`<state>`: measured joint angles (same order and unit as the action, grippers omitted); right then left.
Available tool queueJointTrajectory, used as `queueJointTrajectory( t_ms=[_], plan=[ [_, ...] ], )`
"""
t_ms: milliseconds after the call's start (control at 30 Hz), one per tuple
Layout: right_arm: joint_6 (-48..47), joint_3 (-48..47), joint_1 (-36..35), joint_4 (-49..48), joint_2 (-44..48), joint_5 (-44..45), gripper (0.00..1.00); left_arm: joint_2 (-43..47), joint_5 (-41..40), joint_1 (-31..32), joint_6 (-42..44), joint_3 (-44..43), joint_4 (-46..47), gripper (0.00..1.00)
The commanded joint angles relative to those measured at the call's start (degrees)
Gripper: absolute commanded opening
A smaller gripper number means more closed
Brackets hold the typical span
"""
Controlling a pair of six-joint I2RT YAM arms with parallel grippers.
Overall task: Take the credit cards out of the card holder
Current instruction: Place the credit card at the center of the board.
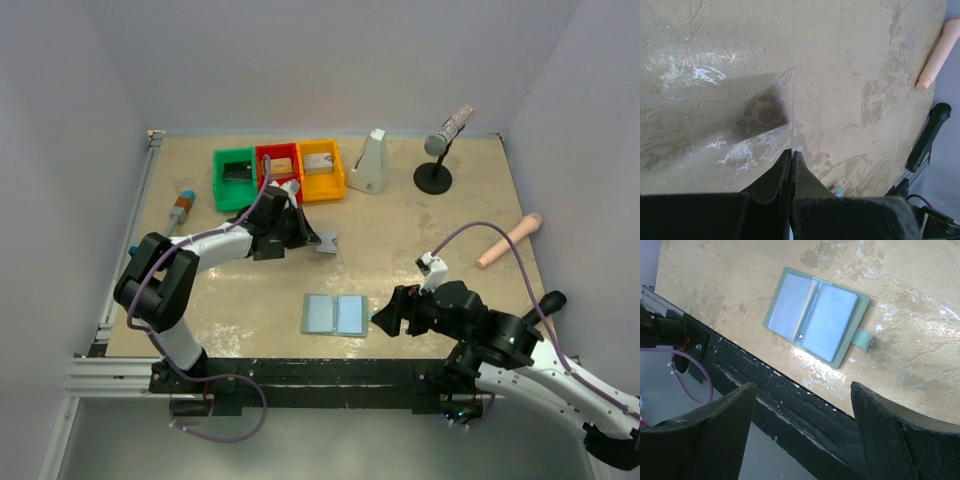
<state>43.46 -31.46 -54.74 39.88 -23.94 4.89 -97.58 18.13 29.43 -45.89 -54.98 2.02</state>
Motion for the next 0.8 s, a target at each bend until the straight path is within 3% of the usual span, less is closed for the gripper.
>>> queueJointTrajectory(
  t_ms=[0, 233, 767],
  plan=[
    [-0.2, -0.4, -0.1, -0.9, -0.7, -0.5, 0.8, -1.9, 1.9, -0.7, 0.4, -2.2, -0.4, 0.0],
    [0.0, 0.0, -0.1, -1.1, -0.8, -0.6, 0.81, -3.8, 2.4, -0.8, 0.6, -2.5, -1.1, 0.01],
    [-0.3, -0.7, -0.1, 1.2, 0.2, 0.6, 0.82, -3.8, 0.9, -1.4, 1.9, -2.1, -4.5, 0.23]
  ],
)
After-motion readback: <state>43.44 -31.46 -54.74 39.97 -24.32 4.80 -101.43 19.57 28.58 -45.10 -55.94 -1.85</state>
